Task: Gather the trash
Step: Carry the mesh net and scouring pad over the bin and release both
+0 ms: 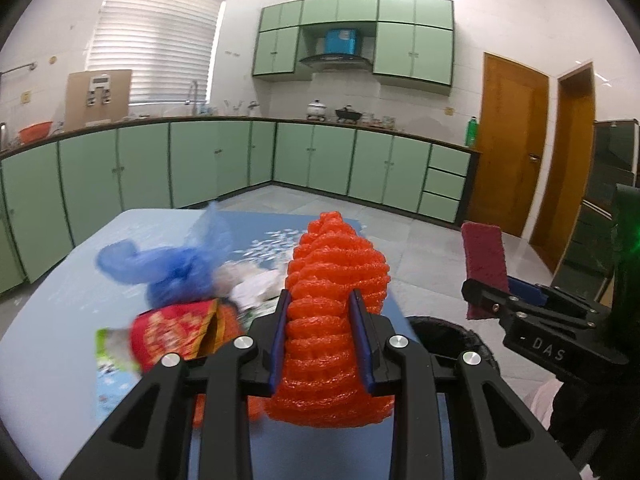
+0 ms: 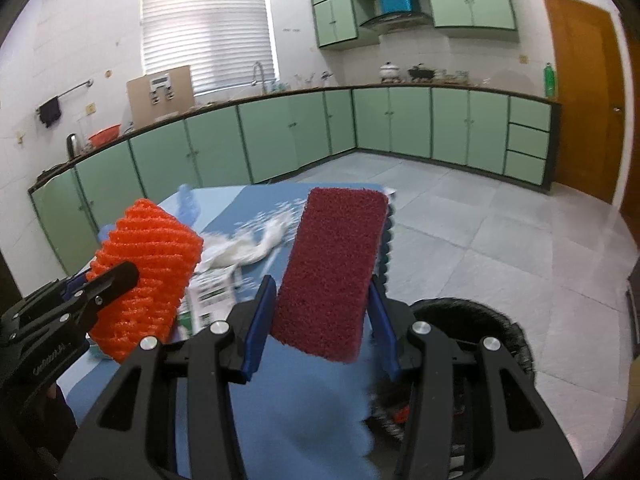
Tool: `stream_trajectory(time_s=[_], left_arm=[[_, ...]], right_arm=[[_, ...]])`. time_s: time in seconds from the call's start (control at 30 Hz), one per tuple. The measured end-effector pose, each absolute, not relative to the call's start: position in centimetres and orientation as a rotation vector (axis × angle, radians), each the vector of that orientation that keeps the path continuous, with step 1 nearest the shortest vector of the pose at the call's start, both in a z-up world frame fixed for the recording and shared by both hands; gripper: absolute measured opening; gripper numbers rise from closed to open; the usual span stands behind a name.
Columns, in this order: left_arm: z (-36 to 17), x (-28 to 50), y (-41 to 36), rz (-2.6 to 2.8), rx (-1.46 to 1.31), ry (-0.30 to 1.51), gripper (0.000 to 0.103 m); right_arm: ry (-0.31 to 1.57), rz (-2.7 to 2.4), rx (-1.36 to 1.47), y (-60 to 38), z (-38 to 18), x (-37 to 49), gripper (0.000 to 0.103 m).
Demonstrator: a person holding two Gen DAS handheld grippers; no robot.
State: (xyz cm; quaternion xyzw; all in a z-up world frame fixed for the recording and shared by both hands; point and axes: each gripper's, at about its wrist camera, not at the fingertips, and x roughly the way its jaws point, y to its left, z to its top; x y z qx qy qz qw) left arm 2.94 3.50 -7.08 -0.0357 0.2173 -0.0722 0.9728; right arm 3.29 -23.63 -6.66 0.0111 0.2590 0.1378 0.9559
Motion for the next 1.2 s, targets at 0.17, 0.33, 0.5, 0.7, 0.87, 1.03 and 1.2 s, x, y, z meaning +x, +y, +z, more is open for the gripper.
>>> stream_trajectory(time_s=[0.17, 0.33, 0.5, 0.7, 0.87, 1.03, 1.2], left_arm=[[-6.5, 4.8, 0.6, -0.205, -0.056, 0.426, 0.029], [-6.3, 6.9, -2.7, -0.261, -0.044, 0.418, 0.029], [-6.8, 9.3, -6.1, -0.314, -0.041, 0.434, 0.029], [-8.1, 12.0, -9.6, -0.359, -0.033, 0.465, 0.029], [-9.5, 14.6, -12.2, -0.385, -0.020, 0.505, 0.029], [-10.9, 16.8, -14.2, -0.397, 0.001, 0.542, 0.029], [-12.5, 18.3, -15.7, -0.398, 0.011, 0.577, 0.029]], right_arm=[[0.514, 0.210, 0.033, -27.1, -6.4, 4.3, 0.044], [0.518, 0.143, 0.036, -30.6, -7.1, 5.4, 0.044], [0.534, 0.097, 0.036, -33.2, -8.2, 6.5, 0.044], [0.560, 0.056, 0.039, -35.9, -9.9, 7.9, 0.044], [0.595, 0.026, 0.057, -38.0, -11.9, 9.5, 0.044], [0.639, 0.005, 0.068, -39.5, -13.9, 11.3, 0.045], [0.667, -0.010, 0.082, -40.4, -15.4, 12.9, 0.045]])
